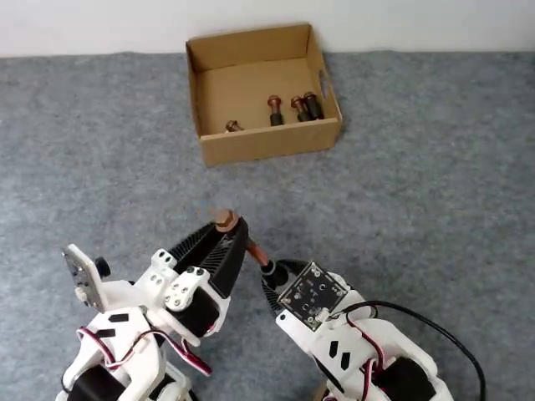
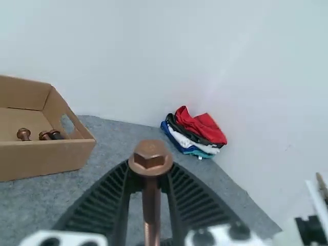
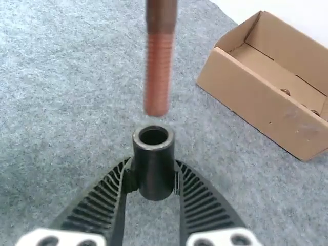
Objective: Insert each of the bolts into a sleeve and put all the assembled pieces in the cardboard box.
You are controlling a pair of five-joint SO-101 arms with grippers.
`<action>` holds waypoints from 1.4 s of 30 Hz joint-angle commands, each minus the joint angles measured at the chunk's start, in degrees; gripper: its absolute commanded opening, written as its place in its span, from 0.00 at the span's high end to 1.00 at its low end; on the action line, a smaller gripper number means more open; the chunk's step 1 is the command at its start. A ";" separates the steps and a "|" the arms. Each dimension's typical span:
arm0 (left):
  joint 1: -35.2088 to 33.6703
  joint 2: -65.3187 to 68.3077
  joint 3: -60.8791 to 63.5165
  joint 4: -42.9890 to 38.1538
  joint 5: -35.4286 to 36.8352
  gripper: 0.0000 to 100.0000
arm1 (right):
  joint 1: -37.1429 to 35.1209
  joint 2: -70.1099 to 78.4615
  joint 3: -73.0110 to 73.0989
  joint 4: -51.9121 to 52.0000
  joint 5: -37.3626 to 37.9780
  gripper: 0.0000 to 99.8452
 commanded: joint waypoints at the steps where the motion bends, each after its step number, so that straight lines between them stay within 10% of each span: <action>1: 0.35 -0.35 0.13 -0.44 -0.97 1.00 | -0.22 -0.31 -1.76 -1.45 0.62 0.99; 42: 12.48 -0.35 4.26 17.41 -15.38 0.91 | -0.22 -0.31 -2.11 -1.36 0.62 0.99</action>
